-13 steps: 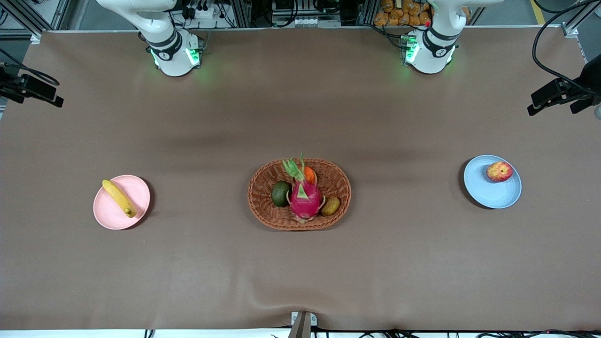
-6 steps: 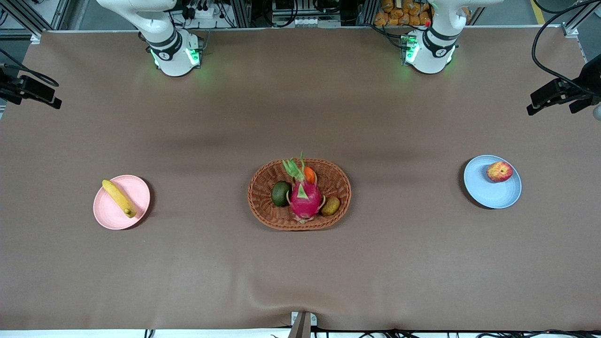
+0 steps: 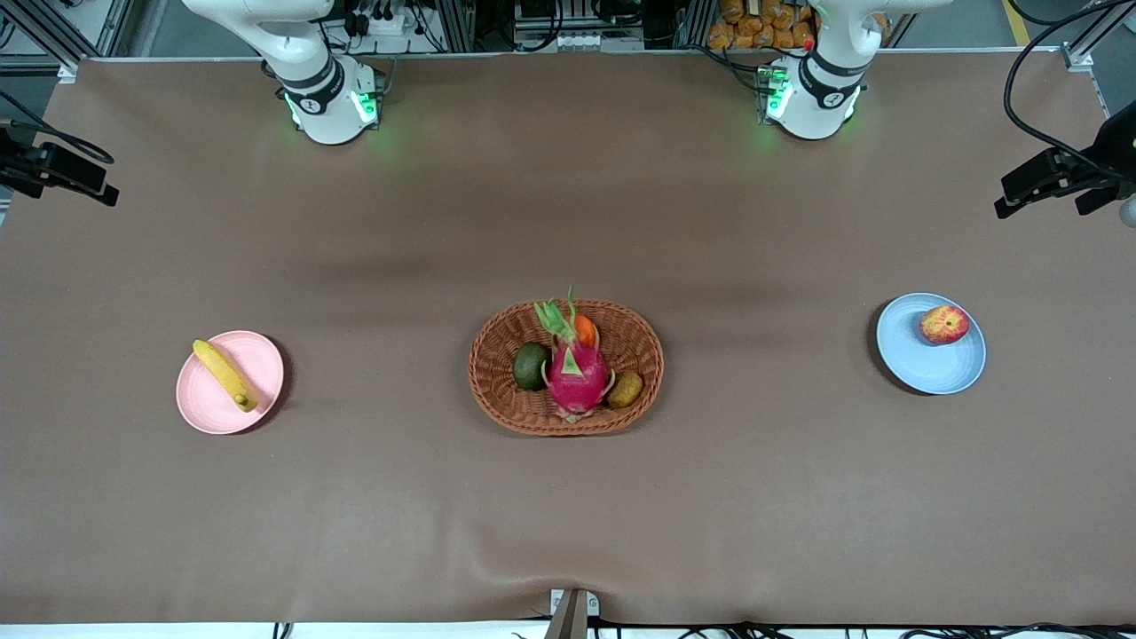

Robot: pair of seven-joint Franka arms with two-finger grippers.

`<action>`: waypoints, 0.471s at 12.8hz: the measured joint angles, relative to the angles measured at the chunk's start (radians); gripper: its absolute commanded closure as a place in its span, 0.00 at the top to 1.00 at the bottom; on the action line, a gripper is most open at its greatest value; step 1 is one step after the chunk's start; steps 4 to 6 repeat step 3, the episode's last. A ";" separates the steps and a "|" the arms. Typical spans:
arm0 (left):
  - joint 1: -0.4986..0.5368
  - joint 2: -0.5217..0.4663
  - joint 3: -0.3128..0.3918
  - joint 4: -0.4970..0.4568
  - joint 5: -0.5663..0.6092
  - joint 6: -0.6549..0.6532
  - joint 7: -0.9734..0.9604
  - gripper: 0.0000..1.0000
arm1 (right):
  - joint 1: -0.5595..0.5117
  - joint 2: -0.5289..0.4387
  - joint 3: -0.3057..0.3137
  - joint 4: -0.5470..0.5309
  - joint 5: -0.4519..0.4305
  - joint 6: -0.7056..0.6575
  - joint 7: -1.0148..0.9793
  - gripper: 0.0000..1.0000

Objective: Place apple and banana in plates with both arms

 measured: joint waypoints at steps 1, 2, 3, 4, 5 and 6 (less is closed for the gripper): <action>0.000 0.000 0.000 0.001 0.000 0.000 0.000 1.00 | 0.000 0.000 0.000 0.001 -0.001 0.001 0.000 1.00; 0.000 0.000 0.000 0.001 0.000 0.000 0.000 1.00 | 0.000 0.000 0.000 0.004 -0.001 0.001 0.000 1.00; 0.000 0.000 0.001 0.001 0.000 0.000 0.000 1.00 | 0.000 0.000 -0.001 0.008 -0.002 0.001 0.000 1.00; 0.000 0.000 0.001 0.001 0.000 0.000 0.000 1.00 | 0.000 0.000 -0.001 0.008 -0.002 0.001 0.000 1.00; 0.000 0.000 0.001 0.001 0.000 0.000 0.000 1.00 | 0.000 0.000 -0.001 0.008 -0.002 0.001 0.000 1.00; 0.000 0.000 0.001 0.001 0.000 0.000 0.000 1.00 | 0.000 0.000 -0.001 0.008 -0.002 0.001 0.000 1.00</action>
